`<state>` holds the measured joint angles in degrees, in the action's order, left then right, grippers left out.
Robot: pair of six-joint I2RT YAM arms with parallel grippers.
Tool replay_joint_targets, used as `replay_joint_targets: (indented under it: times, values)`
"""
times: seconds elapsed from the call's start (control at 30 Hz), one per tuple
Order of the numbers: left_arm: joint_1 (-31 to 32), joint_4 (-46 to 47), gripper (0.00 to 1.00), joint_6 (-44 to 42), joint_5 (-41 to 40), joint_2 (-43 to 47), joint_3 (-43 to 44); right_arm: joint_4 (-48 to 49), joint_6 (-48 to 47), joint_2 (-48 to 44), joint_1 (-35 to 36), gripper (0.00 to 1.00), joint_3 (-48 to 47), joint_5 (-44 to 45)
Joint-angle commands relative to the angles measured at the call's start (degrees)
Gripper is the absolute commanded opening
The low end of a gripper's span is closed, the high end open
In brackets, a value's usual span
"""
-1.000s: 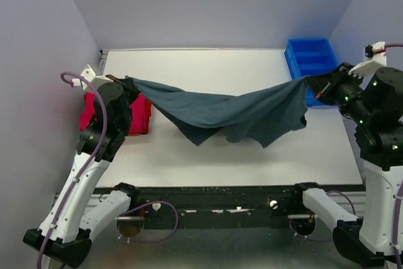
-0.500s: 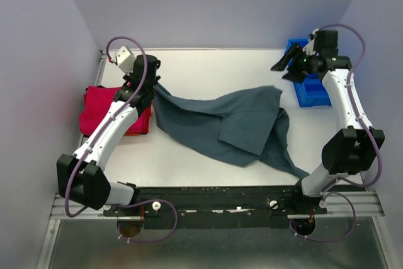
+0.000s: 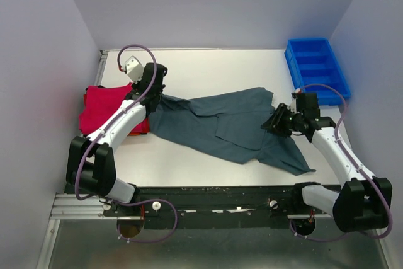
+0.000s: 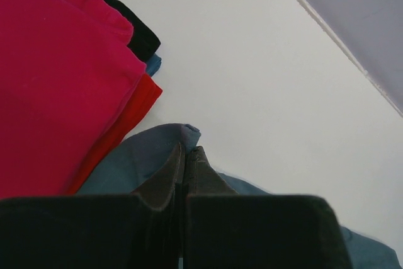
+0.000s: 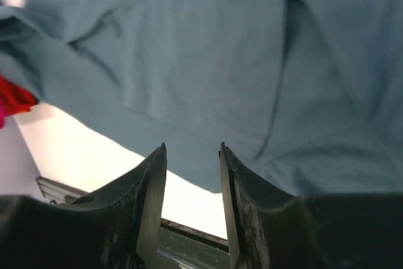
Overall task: Fold and stack the t-shirts
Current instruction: Flatten out the tshirt
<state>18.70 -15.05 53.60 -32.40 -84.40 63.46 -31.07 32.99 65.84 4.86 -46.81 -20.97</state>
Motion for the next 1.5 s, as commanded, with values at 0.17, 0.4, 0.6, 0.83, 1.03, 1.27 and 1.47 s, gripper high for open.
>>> replay_joint_targets:
  times: [0.17, 0.4, 0.6, 0.83, 1.03, 1.27, 1.47]
  values:
    - [-0.3, 3.6, 0.00, -0.6, 1.0, 4.0, -3.2, 7.5, 4.4, -3.3, 0.6, 0.45, 12.3, 3.9]
    - [-0.3, 4.7, 0.00, -0.6, 1.6, 5.0, -5.0, 10.3, 5.5, 1.0, 2.1, 0.45, 14.4, 4.1]
    - [-0.3, 5.0, 0.00, -1.1, 0.8, 6.7, -5.5, 12.7, 6.8, 3.6, 3.0, 0.44, 15.5, 4.4]
    - [-0.3, 5.5, 0.00, -1.2, 0.4, 7.8, -6.2, 13.1, 7.9, 5.3, 4.2, 0.45, 16.7, 5.9]
    - [-0.3, 5.6, 0.00, -1.5, 0.1, 8.1, -6.2, 13.0, 8.2, 7.8, 5.5, 0.47, 16.9, 6.1]
    - [-0.3, 6.1, 0.00, -2.2, -0.3, 8.5, -6.3, 14.3, 9.9, 9.9, 8.0, 0.28, 14.8, 3.9]
    - [-0.3, 6.2, 0.00, -2.5, -0.4, 8.5, -6.2, 9.3, 8.2, 7.9, 8.0, 0.02, 9.7, 5.0]
